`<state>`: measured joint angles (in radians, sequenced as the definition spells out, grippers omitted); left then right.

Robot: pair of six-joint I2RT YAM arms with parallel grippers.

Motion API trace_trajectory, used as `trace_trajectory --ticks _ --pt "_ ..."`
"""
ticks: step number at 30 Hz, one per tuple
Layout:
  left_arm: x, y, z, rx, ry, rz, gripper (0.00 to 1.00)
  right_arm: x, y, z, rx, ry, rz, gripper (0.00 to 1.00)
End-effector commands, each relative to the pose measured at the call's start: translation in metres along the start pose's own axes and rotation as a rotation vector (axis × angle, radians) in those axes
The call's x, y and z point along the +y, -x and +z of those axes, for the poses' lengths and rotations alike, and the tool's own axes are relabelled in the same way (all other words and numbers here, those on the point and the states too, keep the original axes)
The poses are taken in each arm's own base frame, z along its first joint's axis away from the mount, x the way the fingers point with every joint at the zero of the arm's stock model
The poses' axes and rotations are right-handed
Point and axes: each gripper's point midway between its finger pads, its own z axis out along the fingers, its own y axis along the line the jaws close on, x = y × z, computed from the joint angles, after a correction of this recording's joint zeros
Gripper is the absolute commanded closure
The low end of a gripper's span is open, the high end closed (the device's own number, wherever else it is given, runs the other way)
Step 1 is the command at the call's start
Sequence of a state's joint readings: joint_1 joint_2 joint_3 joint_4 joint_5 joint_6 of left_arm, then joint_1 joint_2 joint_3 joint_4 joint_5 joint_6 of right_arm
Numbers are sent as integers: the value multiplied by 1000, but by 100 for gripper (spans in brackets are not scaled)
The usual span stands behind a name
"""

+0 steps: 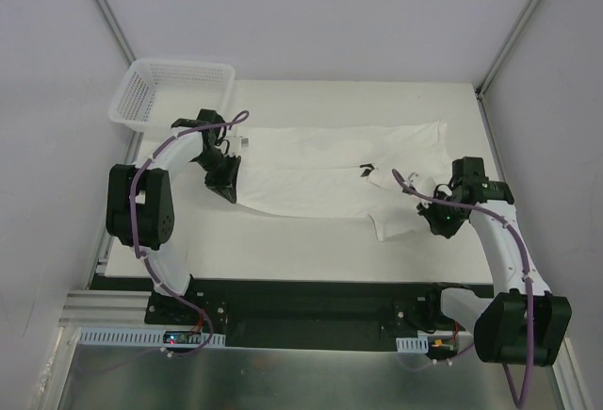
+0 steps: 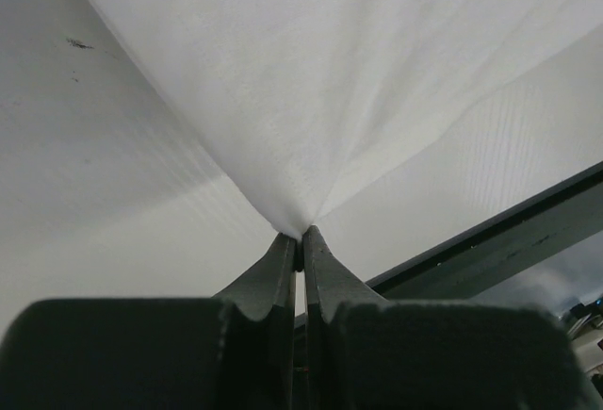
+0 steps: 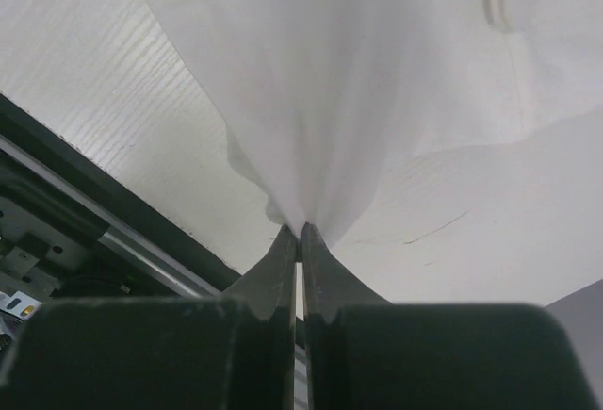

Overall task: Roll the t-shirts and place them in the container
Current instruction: Fold the T-shirt at the center of the board.

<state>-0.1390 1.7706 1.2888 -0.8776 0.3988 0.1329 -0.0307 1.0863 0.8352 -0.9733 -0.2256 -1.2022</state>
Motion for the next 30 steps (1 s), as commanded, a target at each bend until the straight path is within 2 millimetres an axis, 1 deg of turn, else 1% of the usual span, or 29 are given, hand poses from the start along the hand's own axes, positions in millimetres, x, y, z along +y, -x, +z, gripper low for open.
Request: trace_trajectory --ticks 1,2,3,5,6,10,12,14,18,19,20,22,23,26,28,29,30 --pt "-13 2 -11 -6 -33 51 100 -16 21 -24 -71 -50 93 99" --pt "-11 5 -11 -8 -28 51 100 -25 28 -29 -82 -66 104 99" --pt "-9 13 -13 -16 -14 57 100 -29 31 -31 -87 -71 123 99" --pt "-7 19 -15 -23 0 68 100 -45 37 -35 -99 -90 157 99" --pt "-5 27 -17 -33 11 76 100 -54 43 -42 -115 -113 159 99" --pt "-3 40 -22 -51 29 91 100 -81 54 -49 -121 -136 186 99" --pt "-1 48 -24 -60 39 95 100 -91 58 -46 -109 -134 190 99" --pt "2 57 -27 -75 58 101 100 -105 64 -51 -116 -166 192 99" --pt "9 71 -31 -96 94 114 100 -129 76 -54 -121 -206 195 99" --pt "10 73 -30 -95 102 114 100 -135 78 -51 -115 -205 200 99" --pt "13 79 -32 -104 117 114 100 -143 83 -56 -123 -226 199 99" --pt "16 83 -32 -108 125 113 100 -154 89 -56 -123 -241 196 99" --pt "18 88 -33 -115 137 112 100 -164 92 -57 -118 -255 196 99" --pt "22 95 -32 -119 150 116 100 -183 101 -55 -113 -288 188 99" --pt "25 98 -32 -119 160 114 100 -192 105 -53 -106 -303 180 99" --pt "26 102 -31 -123 163 114 100 -196 107 -48 -100 -299 180 99" --pt "28 103 -31 -121 175 114 100 -203 113 -51 -110 -316 174 99"
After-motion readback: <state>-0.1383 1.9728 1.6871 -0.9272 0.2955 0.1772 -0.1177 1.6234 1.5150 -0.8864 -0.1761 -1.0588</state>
